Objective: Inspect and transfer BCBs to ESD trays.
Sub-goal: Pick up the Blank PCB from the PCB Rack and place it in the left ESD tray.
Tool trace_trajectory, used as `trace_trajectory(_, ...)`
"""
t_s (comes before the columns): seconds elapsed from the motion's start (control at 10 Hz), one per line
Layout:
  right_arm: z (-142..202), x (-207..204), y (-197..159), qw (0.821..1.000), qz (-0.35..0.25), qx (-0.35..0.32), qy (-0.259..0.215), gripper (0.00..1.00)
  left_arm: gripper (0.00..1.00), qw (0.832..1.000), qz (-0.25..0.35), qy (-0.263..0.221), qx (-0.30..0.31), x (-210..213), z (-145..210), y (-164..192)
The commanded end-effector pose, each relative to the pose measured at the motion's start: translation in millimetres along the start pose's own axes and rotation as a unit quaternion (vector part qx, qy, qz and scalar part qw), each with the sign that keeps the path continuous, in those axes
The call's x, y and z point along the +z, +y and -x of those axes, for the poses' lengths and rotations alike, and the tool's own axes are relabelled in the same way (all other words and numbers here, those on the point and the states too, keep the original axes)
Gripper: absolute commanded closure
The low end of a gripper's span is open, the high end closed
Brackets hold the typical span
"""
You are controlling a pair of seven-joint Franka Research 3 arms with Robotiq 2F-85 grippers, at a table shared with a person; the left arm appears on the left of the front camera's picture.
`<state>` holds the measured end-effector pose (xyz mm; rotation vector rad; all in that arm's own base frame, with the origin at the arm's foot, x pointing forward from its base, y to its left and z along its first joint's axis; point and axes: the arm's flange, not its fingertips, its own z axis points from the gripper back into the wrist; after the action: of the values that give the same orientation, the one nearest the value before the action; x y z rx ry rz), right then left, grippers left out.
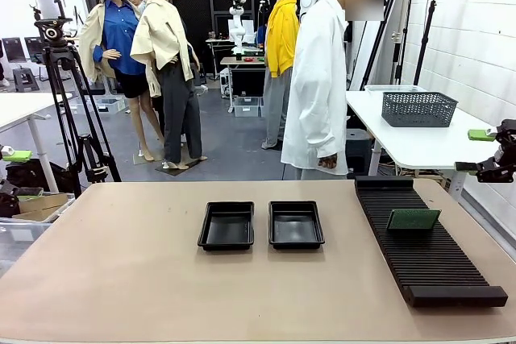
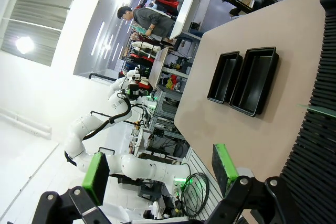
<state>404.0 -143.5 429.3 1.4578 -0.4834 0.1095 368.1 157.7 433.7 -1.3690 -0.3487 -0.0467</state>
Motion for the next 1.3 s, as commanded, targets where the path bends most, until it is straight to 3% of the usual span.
trace_trajectory(0.0,1.6,0.3,0.5,1.0,0.004,0.003,-0.003,0.0,0.0,1.0,-0.001,-0.001,0.001,0.1,0.2,-0.5)
trace_trajectory(0.3,0.0,0.0,0.0,1.0,0.0,0.0,0.0,0.0,0.0,1.0,-0.001,-0.001,0.001,0.1,0.2,-0.5)
trace_trajectory(0.7,-46.4,-7.8,15.2,0.994,0.088,0.051,0.038,0.0,0.0,1.0,-0.001,-0.001,0.001,0.1,0.2,-0.5)
trace_trajectory(1.0,-75.0,-34.8,16.3,0.966,0.138,0.152,0.16,0.0,0.0,1.0,-0.001,-0.001,0.001,0.1,0.2,-0.5)
trace_trajectory(1.1,-81.4,-46.7,13.5,0.949,0.163,0.173,0.207,0.0,0.0,1.0,-0.001,-0.001,0.001,0.1,0.2,-0.5)
trace_trajectory(1.2,-90.2,-62.7,10.5,0.921,0.199,0.211,0.26,0.0,0.0,1.0,-0.001,-0.001,0.001,0.1,0.2,-0.5)
